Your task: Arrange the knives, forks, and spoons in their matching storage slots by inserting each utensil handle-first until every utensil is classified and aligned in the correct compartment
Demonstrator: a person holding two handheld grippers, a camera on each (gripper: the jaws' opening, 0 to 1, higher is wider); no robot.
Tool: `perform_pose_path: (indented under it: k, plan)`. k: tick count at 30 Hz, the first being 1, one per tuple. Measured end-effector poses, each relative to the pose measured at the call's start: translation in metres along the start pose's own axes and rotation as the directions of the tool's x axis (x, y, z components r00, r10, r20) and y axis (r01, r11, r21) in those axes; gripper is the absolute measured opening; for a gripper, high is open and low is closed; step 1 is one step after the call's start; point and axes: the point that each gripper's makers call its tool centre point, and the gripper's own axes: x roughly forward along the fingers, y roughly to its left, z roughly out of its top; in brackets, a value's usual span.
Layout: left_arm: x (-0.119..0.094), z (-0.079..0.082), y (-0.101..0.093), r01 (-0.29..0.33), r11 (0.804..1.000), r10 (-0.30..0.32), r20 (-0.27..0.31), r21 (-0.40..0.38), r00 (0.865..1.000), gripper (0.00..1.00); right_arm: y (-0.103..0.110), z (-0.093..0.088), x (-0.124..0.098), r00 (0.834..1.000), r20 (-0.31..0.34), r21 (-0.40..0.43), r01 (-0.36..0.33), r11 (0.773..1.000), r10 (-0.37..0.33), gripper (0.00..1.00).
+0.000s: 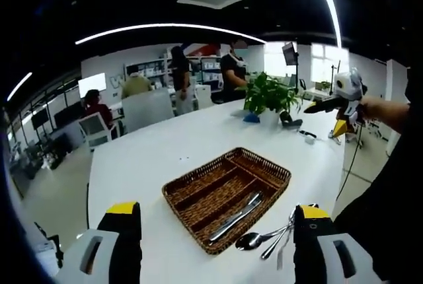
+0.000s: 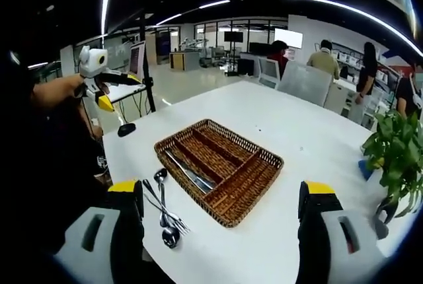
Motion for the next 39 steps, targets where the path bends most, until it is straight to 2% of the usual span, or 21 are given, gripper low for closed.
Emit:
perform_pose_path:
  k: [4, 6, 15, 21, 30, 33, 34, 37, 39]
  plan:
    - [-0.002, -0.002, -0.001, -0.004, 1.000, 0.004, -0.002, 0.000, 1.000, 1.00, 0.009, -0.007, 0.003, 0.999, -0.036, -0.051, -0.040, 0.998, 0.038, 0.99]
    - [-0.002, -0.003, 0.000, -0.008, 1.000, 0.008, -0.013, 0.003, 1.000, 1.00, 0.009, -0.006, 0.003, 0.999, -0.033, -0.056, -0.044, 0.997, 0.043, 0.99]
    - [-0.005, 0.003, 0.003, -0.029, 1.000, 0.029, 0.004, 0.002, 1.000, 1.00, 0.007, 0.001, 0.007, 0.998, -0.025, -0.062, -0.053, 0.997, 0.052, 0.99]
    - [-0.006, 0.002, 0.004, -0.031, 1.000, 0.031, 0.000, 0.005, 1.000, 1.00, 0.016, 0.001, 0.009, 0.996, -0.034, -0.134, -0.089, 0.987, 0.086, 0.99]
    - [-0.006, 0.000, 0.002, -0.003, 0.999, 0.004, -0.032, 0.044, 0.999, 1.00, 0.042, -0.001, 0.023, 0.980, -0.090, -0.248, -0.194, 0.949, 0.177, 0.95]
    - [-0.007, 0.001, -0.001, 0.005, 0.997, -0.002, -0.045, 0.082, 0.999, 1.00, 0.051, -0.002, 0.027, 0.968, -0.108, -0.275, -0.249, 0.929, 0.228, 0.87]
    - [-0.008, 0.002, -0.002, 0.010, 0.996, -0.006, -0.048, 0.090, 0.999, 1.00, 0.052, -0.001, 0.028, 0.968, -0.109, -0.277, -0.247, 0.929, 0.225, 0.86]
    - [-0.009, 0.002, -0.005, 0.033, 0.996, -0.028, -0.062, 0.087, 0.998, 1.00, 0.065, -0.003, 0.034, 0.952, -0.131, -0.284, -0.305, 0.909, 0.278, 0.88]
    - [-0.010, 0.005, -0.005, 0.031, 0.995, -0.026, -0.056, 0.096, 0.998, 1.00, 0.076, -0.006, 0.039, 0.937, -0.154, -0.295, -0.347, 0.890, 0.314, 0.84]
